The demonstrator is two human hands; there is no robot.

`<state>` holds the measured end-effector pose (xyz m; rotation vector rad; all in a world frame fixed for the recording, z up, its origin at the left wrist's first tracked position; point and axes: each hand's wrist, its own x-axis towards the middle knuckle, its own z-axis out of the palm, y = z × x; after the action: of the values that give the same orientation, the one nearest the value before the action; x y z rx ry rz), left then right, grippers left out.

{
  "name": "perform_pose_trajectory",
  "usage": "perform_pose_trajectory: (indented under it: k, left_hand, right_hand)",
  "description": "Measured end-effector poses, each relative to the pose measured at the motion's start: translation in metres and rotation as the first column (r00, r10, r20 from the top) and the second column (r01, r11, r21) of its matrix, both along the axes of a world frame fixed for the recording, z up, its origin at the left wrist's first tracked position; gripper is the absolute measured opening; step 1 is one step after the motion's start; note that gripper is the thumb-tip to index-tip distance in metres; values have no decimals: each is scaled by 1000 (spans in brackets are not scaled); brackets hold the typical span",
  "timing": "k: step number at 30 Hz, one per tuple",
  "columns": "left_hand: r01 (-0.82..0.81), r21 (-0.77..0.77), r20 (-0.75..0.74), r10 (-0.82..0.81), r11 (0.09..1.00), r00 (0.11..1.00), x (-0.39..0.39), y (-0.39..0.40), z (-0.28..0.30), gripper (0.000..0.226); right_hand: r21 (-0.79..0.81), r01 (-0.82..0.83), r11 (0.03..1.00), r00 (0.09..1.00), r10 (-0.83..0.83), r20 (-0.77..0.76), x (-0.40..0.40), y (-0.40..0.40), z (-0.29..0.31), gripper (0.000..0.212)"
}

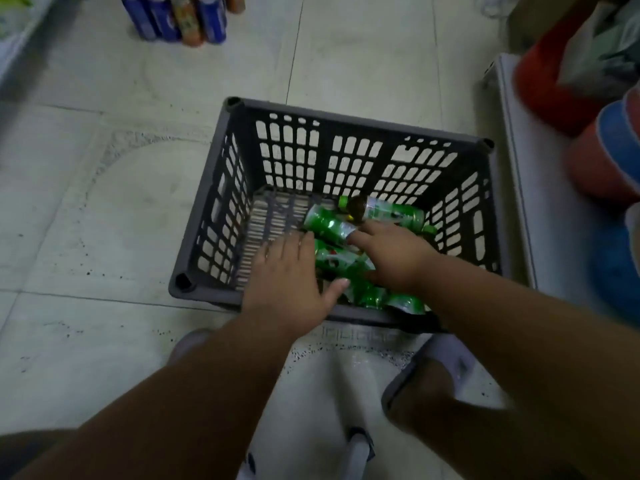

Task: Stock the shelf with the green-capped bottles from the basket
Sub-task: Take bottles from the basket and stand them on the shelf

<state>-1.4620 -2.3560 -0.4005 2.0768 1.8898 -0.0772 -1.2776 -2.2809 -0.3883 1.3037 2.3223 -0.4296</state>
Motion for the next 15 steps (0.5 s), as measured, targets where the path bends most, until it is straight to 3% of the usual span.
perform_pose_trajectory:
  k: [4,10,12,14,15]
  left_hand:
    - [48,-29,-21,-48,998,999,-1,1,-5,103]
    - [65,-72,-61,-69,995,996,0,6,-11,106]
    - [69,-78,-73,-75,995,995,0,6,-12,105]
    - [71,-77,-76,-77,994,994,0,7,-14,104]
    - [74,-79,-79,-80,994,994,0,7,-15,103]
  right_hand:
    - [-114,-176,978,976,188,106,-5,19,-36,73]
    - [-204,-256,945,941,292,169,-8,19,-82,78]
    - [-184,-156,971,971,184,150,-1,18,-86,79]
    - [-145,139,980,990,-134,45,10,18,-85,77]
    - [-131,303,944,952,-307,-11,16,19,-87,74]
